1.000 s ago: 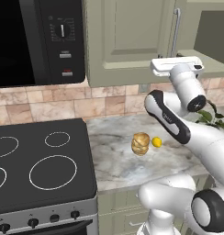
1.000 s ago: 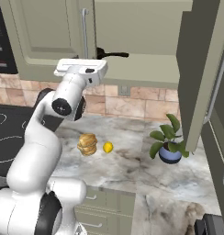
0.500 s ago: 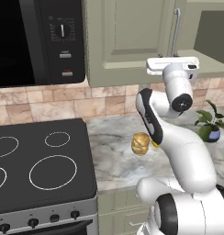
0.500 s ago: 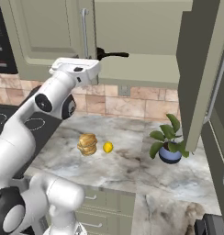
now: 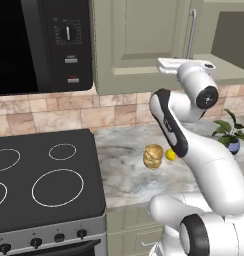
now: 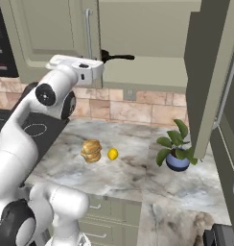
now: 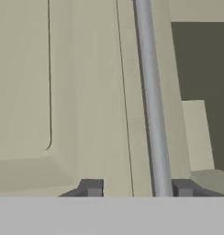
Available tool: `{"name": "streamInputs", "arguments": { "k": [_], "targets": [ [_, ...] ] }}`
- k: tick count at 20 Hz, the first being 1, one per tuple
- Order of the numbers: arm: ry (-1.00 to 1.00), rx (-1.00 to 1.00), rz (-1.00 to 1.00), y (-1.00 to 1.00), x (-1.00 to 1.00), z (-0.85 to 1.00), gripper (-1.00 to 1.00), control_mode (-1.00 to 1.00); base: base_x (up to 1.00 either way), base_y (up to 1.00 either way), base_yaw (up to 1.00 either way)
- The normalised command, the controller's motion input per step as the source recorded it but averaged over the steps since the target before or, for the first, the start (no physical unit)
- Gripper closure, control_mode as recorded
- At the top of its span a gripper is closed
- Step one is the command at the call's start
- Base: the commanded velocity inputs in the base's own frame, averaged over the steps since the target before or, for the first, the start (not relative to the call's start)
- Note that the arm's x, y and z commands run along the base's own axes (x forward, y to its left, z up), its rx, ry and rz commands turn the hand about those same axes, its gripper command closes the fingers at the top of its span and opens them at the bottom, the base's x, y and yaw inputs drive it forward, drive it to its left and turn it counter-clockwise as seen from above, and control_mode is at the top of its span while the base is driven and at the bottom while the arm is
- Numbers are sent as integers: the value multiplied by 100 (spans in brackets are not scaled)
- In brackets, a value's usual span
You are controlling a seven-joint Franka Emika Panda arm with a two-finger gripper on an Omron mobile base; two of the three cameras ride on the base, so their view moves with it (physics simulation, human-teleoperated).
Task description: Pick the pan from the cabinet and place it on the stove. Then turn on the stove burner for the pan.
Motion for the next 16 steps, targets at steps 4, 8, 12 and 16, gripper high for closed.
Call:
{"name": "streamInputs", "arguments": {
  "k": [4,8,12,16],
  "targets": [
    [1,4,33,-30,36,-33,100,-100,0,0,0],
    [2,0,27,-16,29,-43,100,-100,0,0,0],
    [7,-12,6,0,4,-36,100,-100,0,0,0],
    [11,-11,-1,16,33,-23,100,-100,0,0,0]
  ]
}}
